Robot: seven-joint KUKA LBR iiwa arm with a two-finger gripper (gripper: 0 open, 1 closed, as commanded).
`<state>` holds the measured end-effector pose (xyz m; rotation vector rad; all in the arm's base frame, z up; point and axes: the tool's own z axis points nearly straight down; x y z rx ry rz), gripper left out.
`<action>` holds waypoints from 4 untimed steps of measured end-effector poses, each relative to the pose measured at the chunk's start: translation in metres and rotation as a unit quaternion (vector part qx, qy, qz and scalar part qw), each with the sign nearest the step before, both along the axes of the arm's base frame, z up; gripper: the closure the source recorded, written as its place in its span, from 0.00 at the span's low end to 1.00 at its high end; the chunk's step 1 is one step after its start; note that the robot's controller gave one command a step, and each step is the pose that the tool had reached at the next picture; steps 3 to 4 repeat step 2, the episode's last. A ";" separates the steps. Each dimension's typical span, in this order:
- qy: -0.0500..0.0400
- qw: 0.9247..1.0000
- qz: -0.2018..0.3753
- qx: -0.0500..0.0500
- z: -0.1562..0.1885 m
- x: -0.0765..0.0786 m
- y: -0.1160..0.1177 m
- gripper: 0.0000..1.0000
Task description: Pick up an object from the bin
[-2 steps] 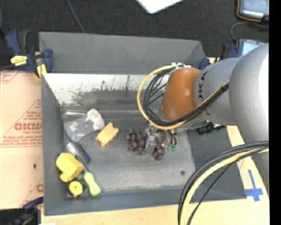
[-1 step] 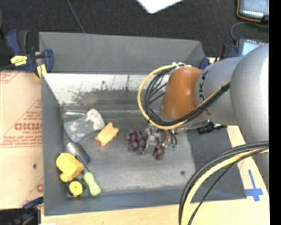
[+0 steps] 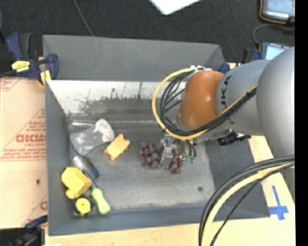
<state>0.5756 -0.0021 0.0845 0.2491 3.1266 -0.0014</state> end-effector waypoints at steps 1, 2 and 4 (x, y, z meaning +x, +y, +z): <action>-0.001 1.000 0.000 0.000 0.018 0.001 0.000 1.00; -0.002 1.000 0.000 0.000 0.032 0.001 0.000 1.00; -0.002 1.000 0.000 0.000 0.032 0.001 0.000 1.00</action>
Offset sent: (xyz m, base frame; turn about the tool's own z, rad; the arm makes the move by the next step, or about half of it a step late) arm -0.0001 0.0000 0.0181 0.0000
